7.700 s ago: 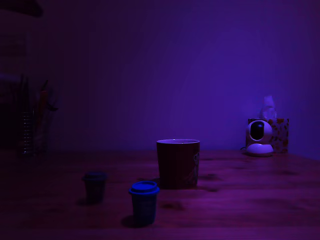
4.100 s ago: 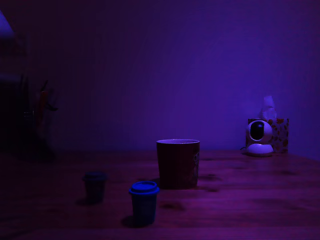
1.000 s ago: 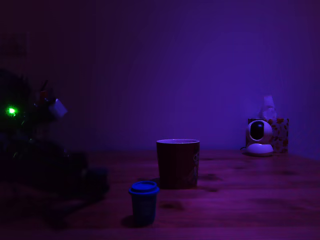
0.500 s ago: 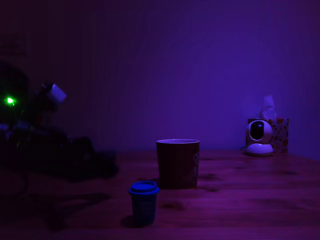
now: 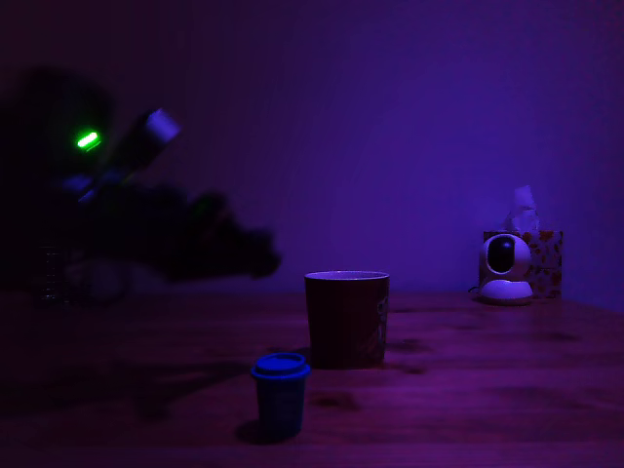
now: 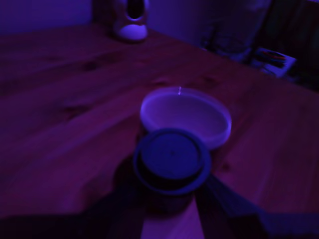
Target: Pick up the coffee capsules on the table and drop them inside the coffee cup
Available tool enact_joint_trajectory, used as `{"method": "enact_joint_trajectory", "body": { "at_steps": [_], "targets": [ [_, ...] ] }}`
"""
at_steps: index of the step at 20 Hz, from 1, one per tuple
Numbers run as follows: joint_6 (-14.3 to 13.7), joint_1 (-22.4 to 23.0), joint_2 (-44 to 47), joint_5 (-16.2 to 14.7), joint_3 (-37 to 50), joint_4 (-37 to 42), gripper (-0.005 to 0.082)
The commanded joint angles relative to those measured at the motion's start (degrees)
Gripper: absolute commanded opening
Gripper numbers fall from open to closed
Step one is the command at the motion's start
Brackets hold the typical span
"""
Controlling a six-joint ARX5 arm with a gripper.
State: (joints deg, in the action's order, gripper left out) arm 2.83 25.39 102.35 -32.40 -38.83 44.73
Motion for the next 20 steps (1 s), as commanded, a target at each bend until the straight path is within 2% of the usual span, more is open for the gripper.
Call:
{"method": "enact_joint_trajectory", "body": {
  "at_steps": [1, 2, 3, 5, 6, 7, 10, 14, 20],
  "targets": [
    [-0.44, 0.42, -1.16, -0.42, -3.04, -5.14, 0.0178],
    [-1.81, 0.59, -1.18, -0.59, -5.44, -9.25, 0.0178],
    [-2.05, 0.70, -1.18, -0.94, -7.91, -13.31, 0.0178],
    [-5.33, 1.53, -1.18, -1.03, -12.46, -20.98, 0.0178],
    [-7.15, 2.05, -1.18, -1.01, -14.45, -23.82, 0.0178],
    [-7.34, 2.60, -1.16, -0.87, -16.26, -26.12, 0.0178],
    [-10.67, 4.39, -0.70, 1.03, -20.24, -30.73, 0.0178],
    [-12.00, 6.29, 0.09, 3.34, -22.64, -32.22, 0.0178],
    [-12.31, 7.45, 2.45, 4.48, -25.35, -33.46, 0.0178]
  ]
}}
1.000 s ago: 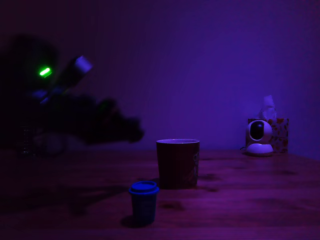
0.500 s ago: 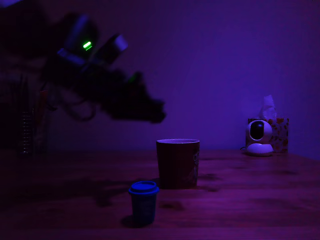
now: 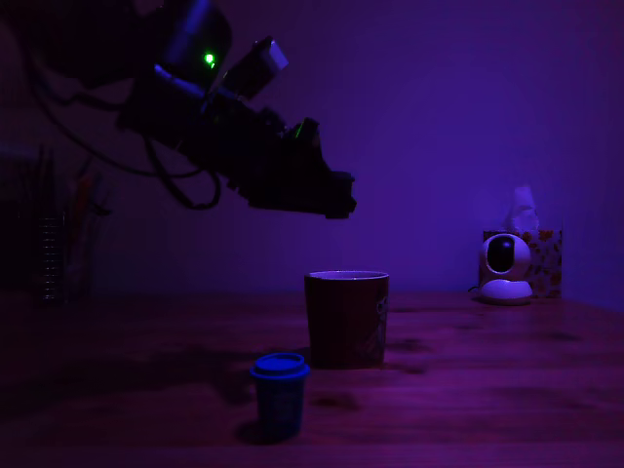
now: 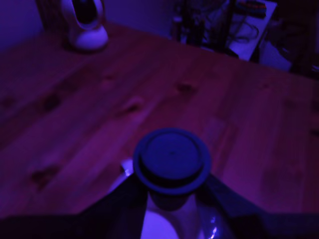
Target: Pick up the coffee capsules on the table and drop them inside the coffee cup
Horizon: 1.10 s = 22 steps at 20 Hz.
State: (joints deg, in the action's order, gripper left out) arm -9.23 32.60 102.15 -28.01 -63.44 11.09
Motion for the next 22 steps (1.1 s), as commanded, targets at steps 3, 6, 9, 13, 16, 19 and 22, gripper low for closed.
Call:
{"method": "enact_joint_trajectory", "body": {
  "at_steps": [3, 6, 9, 13, 16, 19, 22],
  "targets": [
    [-0.26, 0.46, 5.33, 0.28, -3.82, -2.69, 0.0178],
    [-0.28, 0.59, 6.29, 1.44, -5.86, -5.22, 0.0178],
    [-0.26, 0.57, 6.29, 2.08, -6.56, -7.65, 0.0178],
    [-0.28, 0.59, 6.29, 2.21, -6.56, -10.34, 0.0178],
    [-0.31, 0.74, 6.29, 2.40, -6.56, -10.60, 0.0178],
    [-2.45, 0.98, 6.29, 2.84, -6.56, -12.09, 0.0193],
    [-4.44, 1.75, 6.29, 5.09, -6.56, -12.70, 0.0316]
  ]
}}
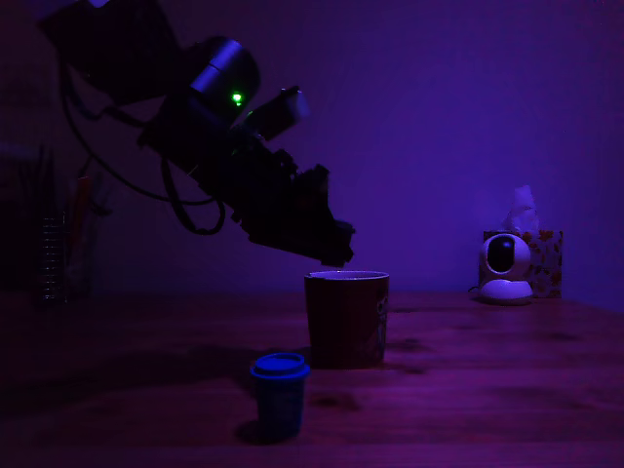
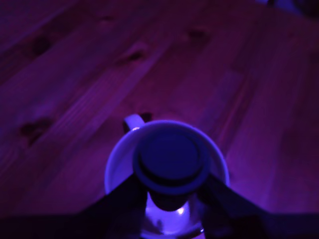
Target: Pick up the coffee capsules on the table and drop them inside the coffee cup
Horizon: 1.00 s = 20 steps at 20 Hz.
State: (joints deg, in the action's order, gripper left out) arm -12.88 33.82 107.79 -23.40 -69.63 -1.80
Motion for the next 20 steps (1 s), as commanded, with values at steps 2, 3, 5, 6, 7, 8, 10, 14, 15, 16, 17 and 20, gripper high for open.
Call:
{"method": "enact_joint_trajectory", "body": {
  "at_steps": [2, 3, 5, 6, 7, 8, 10, 14, 15, 16, 17, 20],
  "targets": [
    [-2.19, 0.87, 0.66, 1.44, -0.37, 0.20, 0.0436],
    [-2.64, 0.98, 0.66, 1.73, -0.37, 0.26, 0.0512],
    [-2.91, 1.25, 0.66, 3.74, -0.37, 0.15, 0.0544],
    [-3.87, 1.25, 0.66, 3.78, -0.37, 0.07, 0.0543],
    [-4.09, 1.36, 0.66, 4.17, -0.37, 0.15, 0.0537],
    [-4.09, 1.36, 0.66, 4.37, -0.37, 0.31, 0.0525],
    [-4.07, 1.33, 0.63, 4.42, -0.37, 0.28, 0.0479],
    [-4.04, 1.33, 0.48, 4.37, -0.39, 0.07, 0.0244],
    [-4.04, 1.33, 0.17, 4.35, -0.48, -0.17, 0.0129],
    [-4.02, 1.33, -0.11, 4.35, -0.52, -0.37, 0.0002],
    [-4.02, 1.33, -0.57, 4.15, -0.52, -0.44, -0.0016],
    [-3.52, 0.92, -2.99, 4.13, -0.52, -2.38, -0.0020]
  ]
}}
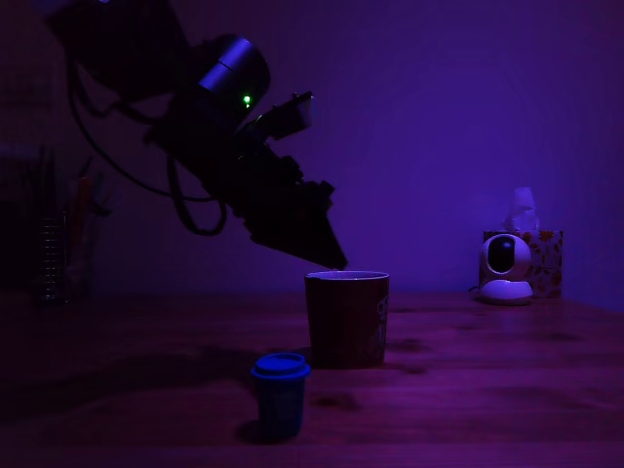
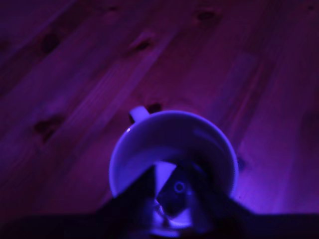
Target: Pick up the coffee capsules on the table and drop them inside the coffee cup
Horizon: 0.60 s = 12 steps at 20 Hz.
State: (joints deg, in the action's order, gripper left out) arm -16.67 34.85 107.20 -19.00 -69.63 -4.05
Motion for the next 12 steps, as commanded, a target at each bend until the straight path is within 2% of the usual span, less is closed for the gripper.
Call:
{"method": "enact_joint_trajectory", "body": {
  "at_steps": [1, 2, 4, 6, 12],
  "targets": [
    [0.28, -0.39, -3.34, -0.59, -0.52, -1.55, -0.0020],
    [0.83, -0.87, -4.42, -1.18, -0.52, -3.19, -0.0020],
    [2.62, -2.14, -6.43, -4.37, -0.50, -6.10, -0.0020],
    [3.19, -3.34, -8.39, -6.05, -0.50, -8.00, -0.0020],
    [3.54, -4.96, -16.04, -6.21, 4.22, -6.93, -0.0020]
  ]
}}
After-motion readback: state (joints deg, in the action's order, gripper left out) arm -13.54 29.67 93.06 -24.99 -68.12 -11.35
